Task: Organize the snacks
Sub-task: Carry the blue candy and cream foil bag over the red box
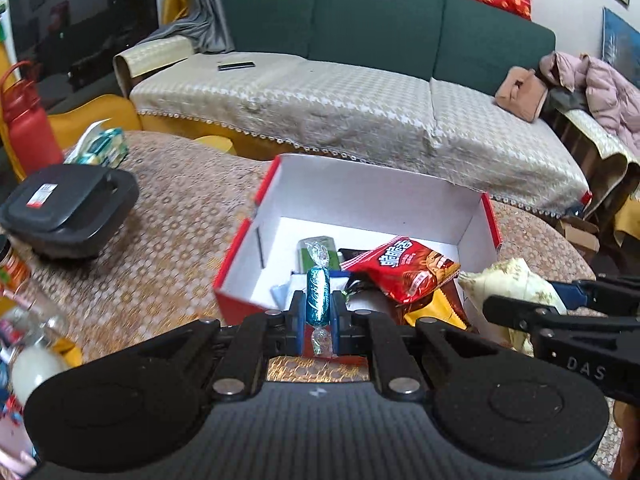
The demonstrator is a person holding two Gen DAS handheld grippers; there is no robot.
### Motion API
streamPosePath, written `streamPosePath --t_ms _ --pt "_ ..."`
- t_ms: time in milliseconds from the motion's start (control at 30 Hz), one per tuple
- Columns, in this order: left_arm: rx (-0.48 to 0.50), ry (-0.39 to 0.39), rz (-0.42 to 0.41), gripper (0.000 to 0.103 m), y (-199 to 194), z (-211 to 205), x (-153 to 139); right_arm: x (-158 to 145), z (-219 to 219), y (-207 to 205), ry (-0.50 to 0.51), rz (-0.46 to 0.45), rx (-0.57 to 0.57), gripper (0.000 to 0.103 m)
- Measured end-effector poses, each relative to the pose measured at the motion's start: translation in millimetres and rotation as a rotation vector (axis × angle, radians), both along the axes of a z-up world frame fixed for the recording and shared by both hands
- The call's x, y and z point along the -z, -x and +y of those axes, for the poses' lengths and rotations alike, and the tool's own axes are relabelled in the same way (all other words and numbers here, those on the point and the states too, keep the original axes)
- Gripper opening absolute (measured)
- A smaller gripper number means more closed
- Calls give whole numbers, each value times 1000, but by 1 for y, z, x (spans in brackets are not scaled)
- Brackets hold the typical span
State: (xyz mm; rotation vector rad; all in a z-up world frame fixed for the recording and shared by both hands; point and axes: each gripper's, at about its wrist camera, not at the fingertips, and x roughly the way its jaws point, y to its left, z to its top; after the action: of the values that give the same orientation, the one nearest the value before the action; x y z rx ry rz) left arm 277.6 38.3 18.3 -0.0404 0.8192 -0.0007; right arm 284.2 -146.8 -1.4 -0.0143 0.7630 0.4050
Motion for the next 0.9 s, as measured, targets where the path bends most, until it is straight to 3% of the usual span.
streamPosePath --t_ms 500,733,900 --pt "29 -38 120 12 -64 -18 57 39 -4 -69 48 47 38 40" --pt "45 -49 170 12 -74 -22 79 52 0 -76 66 59 17 40" --pt "51 -49 172 12 -75 -23 79 54 -1 -76 57 87 5 41"
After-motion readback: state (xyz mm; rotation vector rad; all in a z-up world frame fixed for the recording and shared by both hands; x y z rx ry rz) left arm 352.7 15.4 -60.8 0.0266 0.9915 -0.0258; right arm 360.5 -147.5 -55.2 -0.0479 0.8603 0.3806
